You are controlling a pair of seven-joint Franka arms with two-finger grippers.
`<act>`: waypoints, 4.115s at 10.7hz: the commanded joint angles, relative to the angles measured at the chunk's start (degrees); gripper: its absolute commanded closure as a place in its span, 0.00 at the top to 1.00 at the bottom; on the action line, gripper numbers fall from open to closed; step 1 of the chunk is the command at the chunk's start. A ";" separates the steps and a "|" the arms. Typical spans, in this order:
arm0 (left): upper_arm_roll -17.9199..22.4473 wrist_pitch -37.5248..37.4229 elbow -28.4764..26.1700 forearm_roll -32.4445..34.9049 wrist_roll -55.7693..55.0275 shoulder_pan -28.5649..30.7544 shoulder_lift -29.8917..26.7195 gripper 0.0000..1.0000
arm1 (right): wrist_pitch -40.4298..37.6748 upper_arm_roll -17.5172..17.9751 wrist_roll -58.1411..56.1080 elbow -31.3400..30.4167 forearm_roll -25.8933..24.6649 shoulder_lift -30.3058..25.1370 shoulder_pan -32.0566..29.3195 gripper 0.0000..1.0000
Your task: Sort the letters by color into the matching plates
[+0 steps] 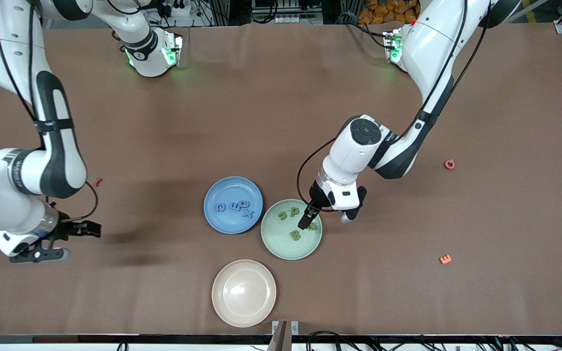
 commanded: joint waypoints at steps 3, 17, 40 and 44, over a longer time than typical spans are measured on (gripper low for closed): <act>5.39 0.21 1.08 0.14 2.18 0.32 -1.19 1.00 | -0.49 -2.21 -1.08 -1.09 -0.76 -4.74 -2.14 1.00; 11.83 -8.85 -37.47 11.04 33.22 9.63 -22.87 1.00 | -34.75 -2.30 19.04 1.01 0.04 -31.20 0.66 1.00; 12.80 -63.25 -4.21 -12.51 88.15 16.84 -41.10 1.00 | -34.95 -1.95 20.64 0.31 -4.71 -32.70 4.45 1.00; 12.54 -63.42 0.18 -11.11 89.20 16.32 -39.87 1.00 | -34.78 -2.04 20.64 0.84 -4.80 -32.44 4.10 1.00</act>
